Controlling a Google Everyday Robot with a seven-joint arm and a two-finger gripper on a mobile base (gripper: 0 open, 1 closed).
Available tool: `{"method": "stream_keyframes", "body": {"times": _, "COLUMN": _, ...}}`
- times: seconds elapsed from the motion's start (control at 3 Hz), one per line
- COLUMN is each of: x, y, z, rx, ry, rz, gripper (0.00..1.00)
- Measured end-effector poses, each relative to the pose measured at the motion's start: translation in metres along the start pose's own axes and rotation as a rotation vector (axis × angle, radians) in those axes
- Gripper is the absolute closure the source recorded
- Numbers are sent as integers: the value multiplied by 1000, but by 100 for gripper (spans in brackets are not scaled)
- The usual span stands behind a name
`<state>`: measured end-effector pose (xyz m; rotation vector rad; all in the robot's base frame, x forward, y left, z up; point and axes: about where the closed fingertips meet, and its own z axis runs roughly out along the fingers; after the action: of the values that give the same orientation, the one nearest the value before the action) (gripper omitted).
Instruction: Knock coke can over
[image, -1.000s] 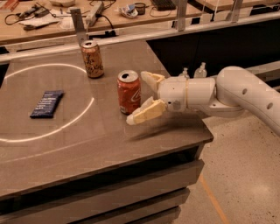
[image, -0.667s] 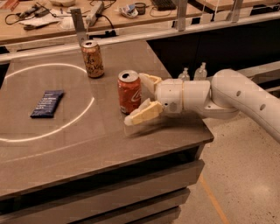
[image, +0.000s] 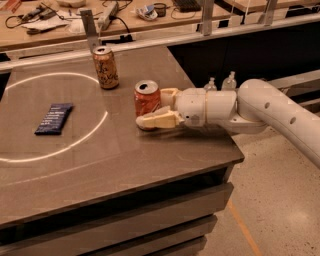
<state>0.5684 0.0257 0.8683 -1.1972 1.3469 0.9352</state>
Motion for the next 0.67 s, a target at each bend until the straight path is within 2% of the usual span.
{"method": "stream_keyframes", "body": {"times": 0.33, "x": -13, "y": -5, "z": -1, "rx": -1, "ry": -6, "rz": -20, "gripper": 64}}
{"method": "stream_keyframes", "body": {"times": 0.67, "x": -46, "y": -12, "z": -2, "rx": 2, "ry": -34, "rz": -145, "gripper": 87}}
